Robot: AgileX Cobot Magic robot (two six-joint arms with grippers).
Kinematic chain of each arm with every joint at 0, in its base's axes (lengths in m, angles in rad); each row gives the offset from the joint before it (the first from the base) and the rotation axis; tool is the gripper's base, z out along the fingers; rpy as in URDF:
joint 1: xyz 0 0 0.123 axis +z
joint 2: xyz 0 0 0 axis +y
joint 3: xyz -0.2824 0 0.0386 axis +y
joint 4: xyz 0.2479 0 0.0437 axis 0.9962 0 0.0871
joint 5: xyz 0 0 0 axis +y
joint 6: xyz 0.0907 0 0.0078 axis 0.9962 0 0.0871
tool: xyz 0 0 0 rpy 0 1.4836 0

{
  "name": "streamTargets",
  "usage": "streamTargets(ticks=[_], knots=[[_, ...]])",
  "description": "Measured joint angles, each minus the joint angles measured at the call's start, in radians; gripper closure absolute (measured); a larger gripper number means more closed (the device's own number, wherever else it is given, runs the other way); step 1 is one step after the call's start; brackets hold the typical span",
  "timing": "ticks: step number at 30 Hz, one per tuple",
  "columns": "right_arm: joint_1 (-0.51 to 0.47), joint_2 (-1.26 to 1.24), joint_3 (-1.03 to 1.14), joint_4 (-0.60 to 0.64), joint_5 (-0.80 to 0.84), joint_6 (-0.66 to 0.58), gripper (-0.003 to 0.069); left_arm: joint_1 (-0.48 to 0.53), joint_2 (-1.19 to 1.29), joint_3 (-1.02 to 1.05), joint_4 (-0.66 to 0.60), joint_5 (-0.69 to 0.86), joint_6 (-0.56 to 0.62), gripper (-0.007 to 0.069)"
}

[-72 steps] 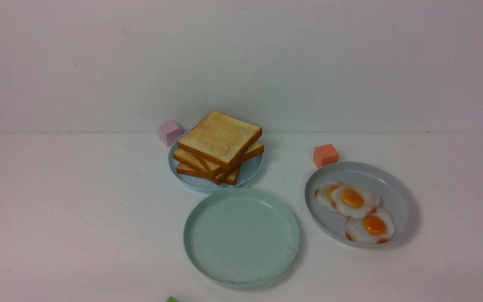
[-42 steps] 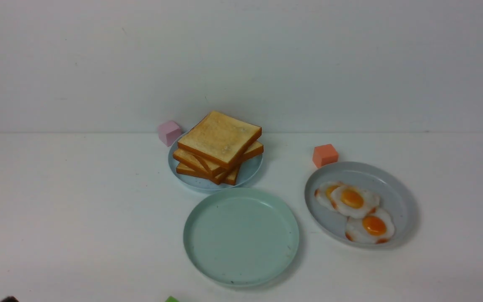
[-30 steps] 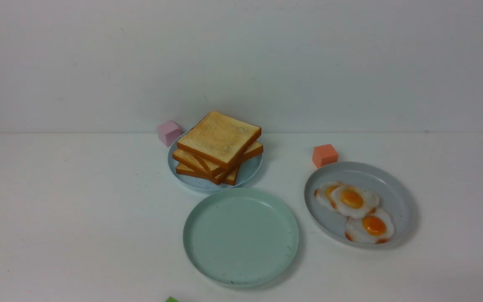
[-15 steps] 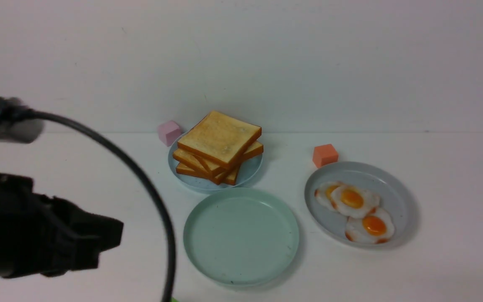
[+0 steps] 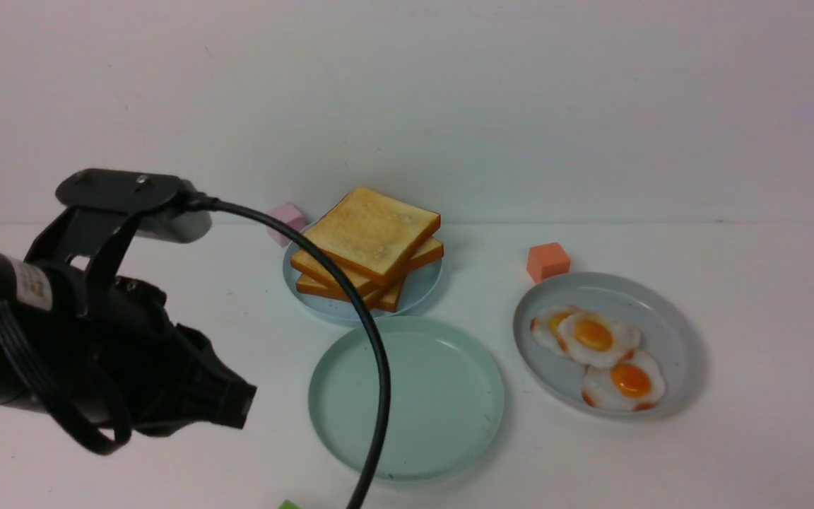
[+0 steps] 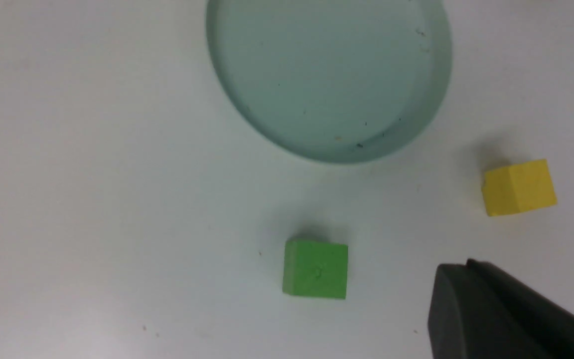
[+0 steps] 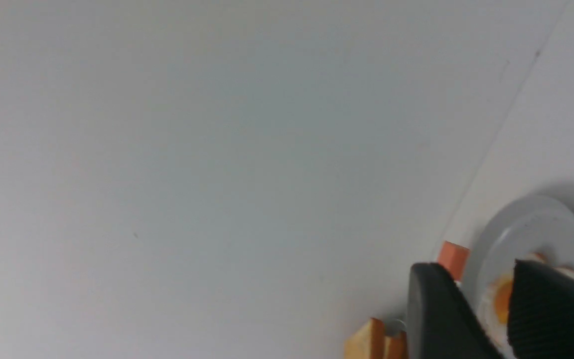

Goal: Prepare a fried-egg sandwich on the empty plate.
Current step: Use the left arm to grab a slice of bread

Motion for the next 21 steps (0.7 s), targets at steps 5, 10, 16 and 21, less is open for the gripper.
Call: streamTargets(ticks=[5, 10, 16, 21], knots=[[0.000, 0.000, -0.009, 0.039, -0.022, 0.000, 0.0418, -0.002, 0.039, -0.022, -0.020, -0.037, 0.089, 0.0638], [0.000, 0.000, -0.021, -0.002, 0.044, 0.000, 0.0418, -0.002, 0.116, -0.097, -0.045, -0.032, 0.102, 0.0638], [0.000, 0.009, -0.137, -0.139, 0.304, -0.152, 0.0450, -0.002, 0.215, -0.193, -0.046, 0.023, 0.102, 0.0638], [0.000, 0.192, -0.474, -0.280, 0.789, -0.465, 0.0568, -0.002, 0.335, -0.313, -0.049, 0.103, 0.057, 0.0638]])
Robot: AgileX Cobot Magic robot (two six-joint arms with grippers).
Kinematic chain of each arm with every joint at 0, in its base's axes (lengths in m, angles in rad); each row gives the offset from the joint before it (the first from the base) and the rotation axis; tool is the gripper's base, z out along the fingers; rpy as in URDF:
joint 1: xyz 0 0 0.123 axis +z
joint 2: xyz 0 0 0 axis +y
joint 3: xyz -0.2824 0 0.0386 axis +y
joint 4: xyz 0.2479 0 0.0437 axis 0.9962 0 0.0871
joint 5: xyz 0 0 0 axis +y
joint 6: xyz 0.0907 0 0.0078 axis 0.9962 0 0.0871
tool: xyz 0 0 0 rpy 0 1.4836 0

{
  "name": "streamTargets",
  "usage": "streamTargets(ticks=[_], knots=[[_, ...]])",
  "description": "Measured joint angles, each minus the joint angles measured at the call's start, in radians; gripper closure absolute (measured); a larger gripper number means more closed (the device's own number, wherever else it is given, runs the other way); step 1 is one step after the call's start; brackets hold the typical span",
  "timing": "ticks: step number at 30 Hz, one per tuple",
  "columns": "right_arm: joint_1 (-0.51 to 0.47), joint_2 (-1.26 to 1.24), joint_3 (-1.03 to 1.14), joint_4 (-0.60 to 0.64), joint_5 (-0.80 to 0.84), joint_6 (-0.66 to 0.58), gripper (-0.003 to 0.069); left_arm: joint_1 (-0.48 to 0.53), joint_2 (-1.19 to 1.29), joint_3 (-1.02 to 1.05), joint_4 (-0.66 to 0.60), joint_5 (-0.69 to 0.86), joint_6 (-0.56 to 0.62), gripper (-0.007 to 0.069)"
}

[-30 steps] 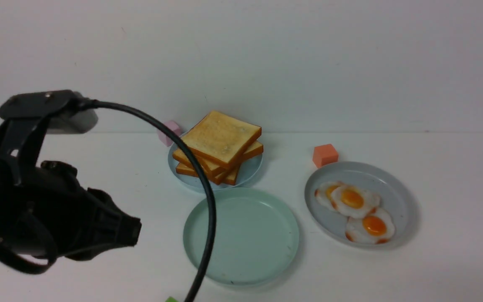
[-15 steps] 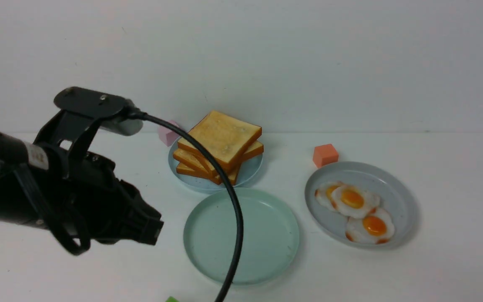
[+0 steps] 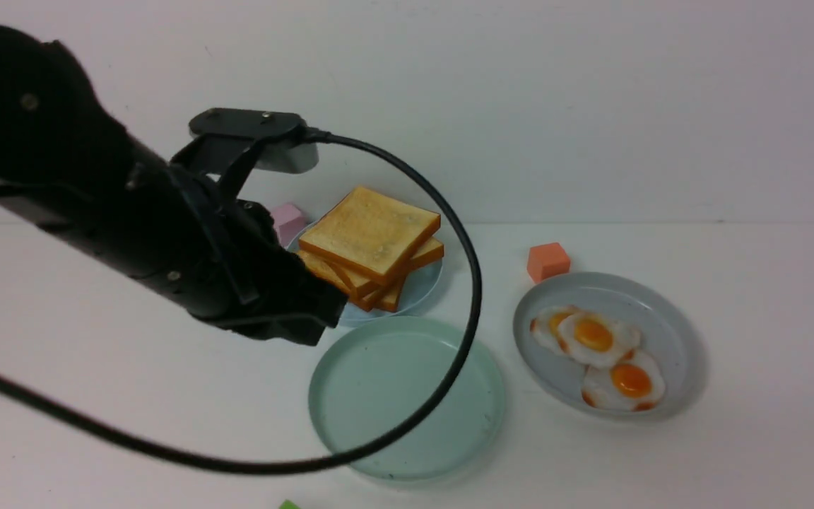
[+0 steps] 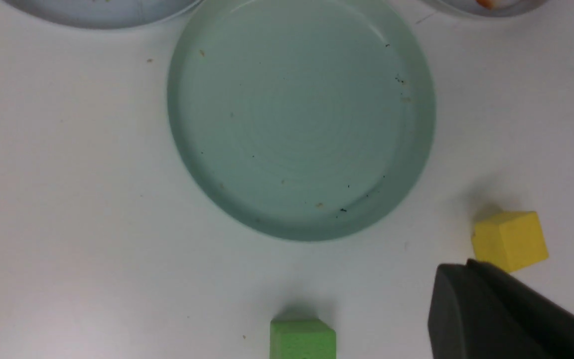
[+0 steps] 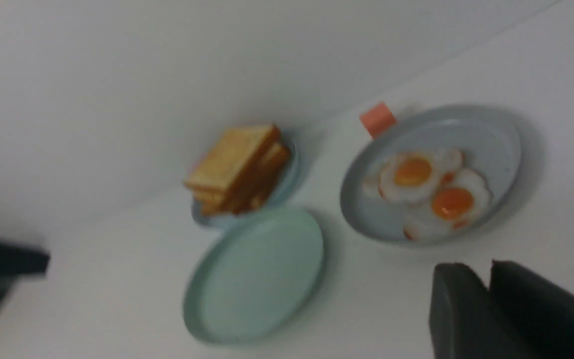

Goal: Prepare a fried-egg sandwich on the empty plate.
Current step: Use the left arm to grab a slice of bread

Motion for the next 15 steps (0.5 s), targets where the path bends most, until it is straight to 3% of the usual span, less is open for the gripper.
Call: streamTargets(ticks=[3, 6, 8, 10, 15], knots=[[0.007, 0.170, -0.218, -0.052, 0.290, -0.148, 0.0620, -0.029, 0.079, -0.082, 0.020, 0.043, -0.012, 0.0638], [0.072, 0.303, -0.369, -0.085, 0.437, -0.209, 0.0637, -0.093, 0.159, -0.166, 0.063, 0.066, -0.014, 0.0638], [0.115, 0.335, -0.419, -0.096, 0.461, -0.218, 0.0638, -0.120, 0.188, -0.198, 0.096, 0.071, -0.016, 0.0638], [0.225, 0.397, -0.503, -0.128, 0.481, -0.228, 0.0638, -0.154, 0.283, -0.304, 0.167, 0.078, -0.066, 0.0638], [0.385, 0.449, -0.573, -0.172, 0.490, -0.232, 0.0638, -0.130, 0.464, -0.511, 0.326, 0.075, -0.171, 0.0634]])
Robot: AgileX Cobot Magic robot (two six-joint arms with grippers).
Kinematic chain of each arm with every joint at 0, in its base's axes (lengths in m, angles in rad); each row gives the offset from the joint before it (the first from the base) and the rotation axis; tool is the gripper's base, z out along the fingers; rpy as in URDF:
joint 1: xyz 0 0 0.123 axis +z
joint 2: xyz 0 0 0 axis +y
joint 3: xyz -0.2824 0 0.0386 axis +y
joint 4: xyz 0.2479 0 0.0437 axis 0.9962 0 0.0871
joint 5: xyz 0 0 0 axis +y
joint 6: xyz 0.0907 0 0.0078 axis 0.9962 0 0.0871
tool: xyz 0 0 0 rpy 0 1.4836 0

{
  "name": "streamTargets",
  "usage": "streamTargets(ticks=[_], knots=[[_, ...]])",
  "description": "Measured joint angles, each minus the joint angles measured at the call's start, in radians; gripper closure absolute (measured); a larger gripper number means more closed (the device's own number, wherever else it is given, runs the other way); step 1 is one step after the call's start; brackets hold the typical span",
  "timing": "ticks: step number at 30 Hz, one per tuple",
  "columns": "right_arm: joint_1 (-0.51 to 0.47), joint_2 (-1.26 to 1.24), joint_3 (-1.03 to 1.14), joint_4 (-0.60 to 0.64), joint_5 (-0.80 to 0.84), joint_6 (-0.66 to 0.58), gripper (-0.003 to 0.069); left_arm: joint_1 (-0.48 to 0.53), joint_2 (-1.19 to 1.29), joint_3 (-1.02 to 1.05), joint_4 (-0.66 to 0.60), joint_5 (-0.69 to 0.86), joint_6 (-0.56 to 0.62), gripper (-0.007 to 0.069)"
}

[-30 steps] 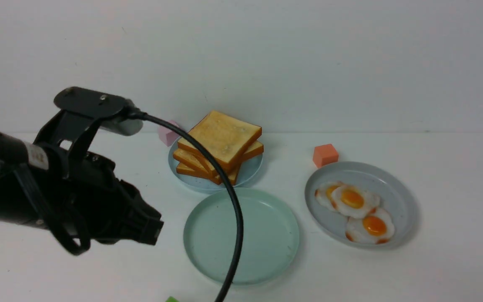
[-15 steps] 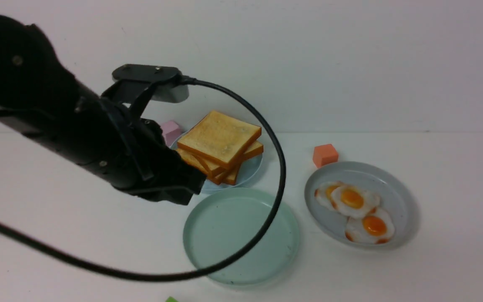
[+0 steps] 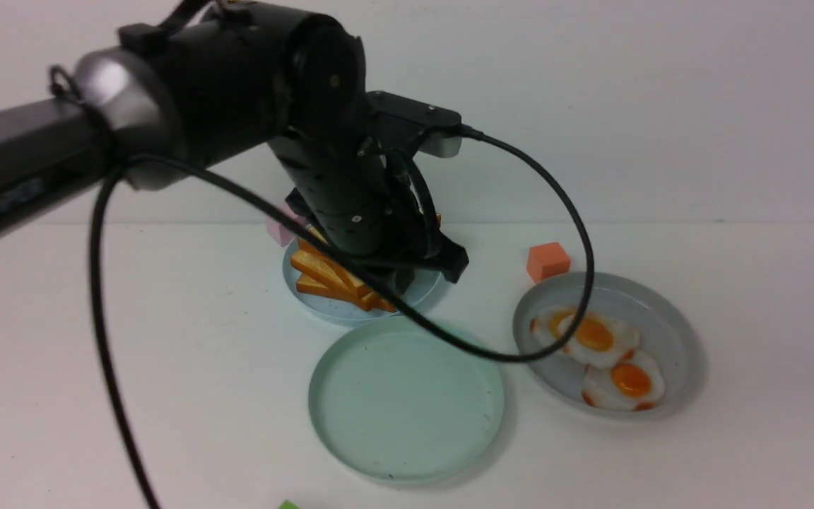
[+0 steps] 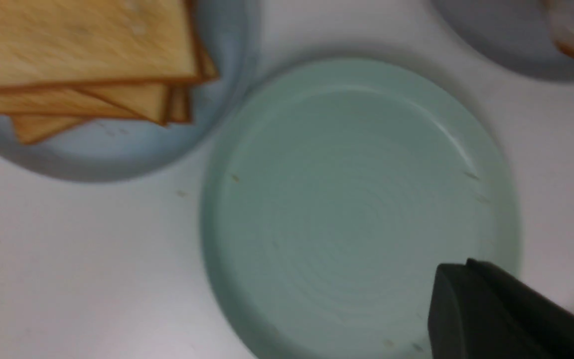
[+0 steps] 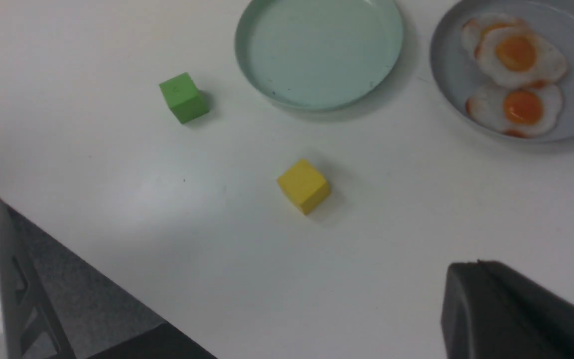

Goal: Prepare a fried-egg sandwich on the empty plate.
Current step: Use the left arm to grab a slice of bread

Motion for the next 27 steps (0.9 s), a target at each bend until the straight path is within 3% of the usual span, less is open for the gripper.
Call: streamTargets(ticks=[6, 9, 15, 19, 27], knots=[[0.037, 0.007, -0.001, -0.013, 0.000, -0.003, 0.0637, 0.050, 0.160, -0.152, 0.065, -0.065, -0.007, 0.0536], [0.037, 0.007, -0.001, -0.022, -0.014, -0.003, 0.0634, 0.079, 0.226, -0.180, 0.077, -0.154, -0.007, 0.0393], [0.037, 0.007, -0.001, -0.022, -0.078, 0.016, 0.0631, 0.084, 0.289, -0.182, 0.064, -0.261, -0.007, 0.0221], [0.037, 0.007, -0.001, -0.020, -0.115, 0.022, 0.0627, 0.083, 0.330, -0.182, 0.084, -0.289, -0.007, 0.0183], [0.037, 0.007, -0.001, -0.017, -0.122, 0.022, 0.0619, 0.078, 0.358, -0.191, 0.116, -0.303, -0.007, 0.0201]])
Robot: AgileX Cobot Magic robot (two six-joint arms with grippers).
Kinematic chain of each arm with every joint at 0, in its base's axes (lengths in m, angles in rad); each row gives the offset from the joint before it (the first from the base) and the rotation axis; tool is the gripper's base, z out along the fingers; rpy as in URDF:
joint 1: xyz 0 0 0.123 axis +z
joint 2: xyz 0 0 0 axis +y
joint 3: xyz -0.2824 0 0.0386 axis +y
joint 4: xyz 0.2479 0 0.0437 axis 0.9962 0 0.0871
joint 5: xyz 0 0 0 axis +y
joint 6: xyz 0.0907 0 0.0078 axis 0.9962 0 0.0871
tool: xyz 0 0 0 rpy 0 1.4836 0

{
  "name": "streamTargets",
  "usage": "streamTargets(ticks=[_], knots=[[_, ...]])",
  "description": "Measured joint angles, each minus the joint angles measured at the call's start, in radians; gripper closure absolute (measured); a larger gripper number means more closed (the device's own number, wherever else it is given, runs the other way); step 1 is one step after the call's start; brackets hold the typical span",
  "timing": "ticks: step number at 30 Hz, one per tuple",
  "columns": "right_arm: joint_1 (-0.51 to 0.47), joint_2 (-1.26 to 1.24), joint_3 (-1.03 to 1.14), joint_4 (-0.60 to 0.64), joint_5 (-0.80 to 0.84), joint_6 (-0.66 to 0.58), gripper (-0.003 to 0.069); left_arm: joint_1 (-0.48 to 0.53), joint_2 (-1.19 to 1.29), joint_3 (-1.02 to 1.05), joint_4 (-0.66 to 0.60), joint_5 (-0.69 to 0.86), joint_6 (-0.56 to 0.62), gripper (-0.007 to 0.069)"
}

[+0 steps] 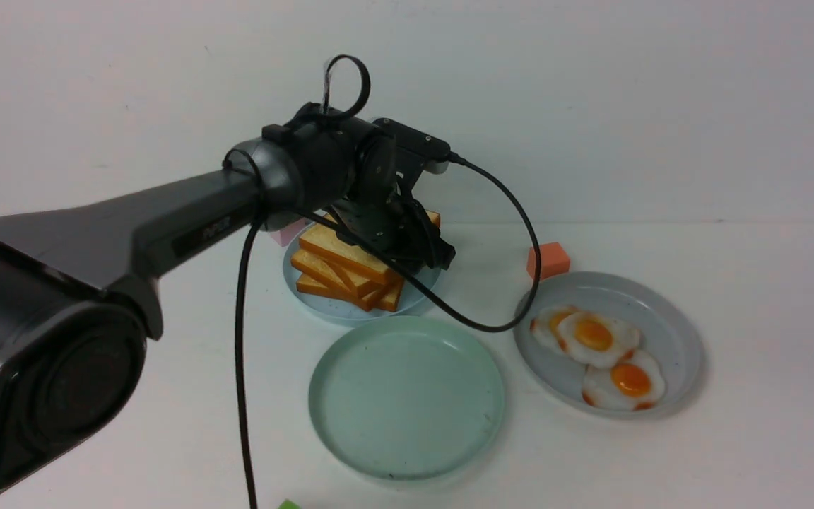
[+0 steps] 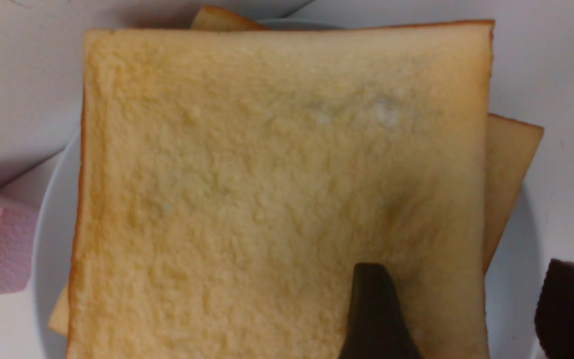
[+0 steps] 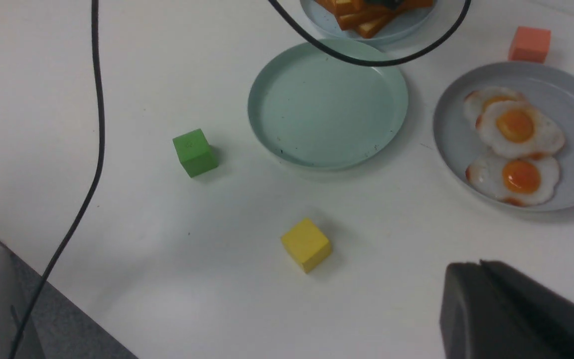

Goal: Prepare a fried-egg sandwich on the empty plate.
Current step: Use the left arm to grab a slice of bread, then use the left arm to put a slice of bread into the empty plate in the middle

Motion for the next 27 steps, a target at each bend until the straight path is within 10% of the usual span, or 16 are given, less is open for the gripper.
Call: streamTargets(ticks=[10, 27], knots=[[0.000, 0.000, 0.000, 0.000, 0.003, 0.000, 0.0610, 0.000, 0.003, -0.008, 0.029, 0.014, 0.000, 0.0560], [0.000, 0.000, 0.000, -0.008, 0.003, 0.000, 0.0592, -0.006, -0.319, 0.044, 0.017, 0.237, 0.008, 0.0576]])
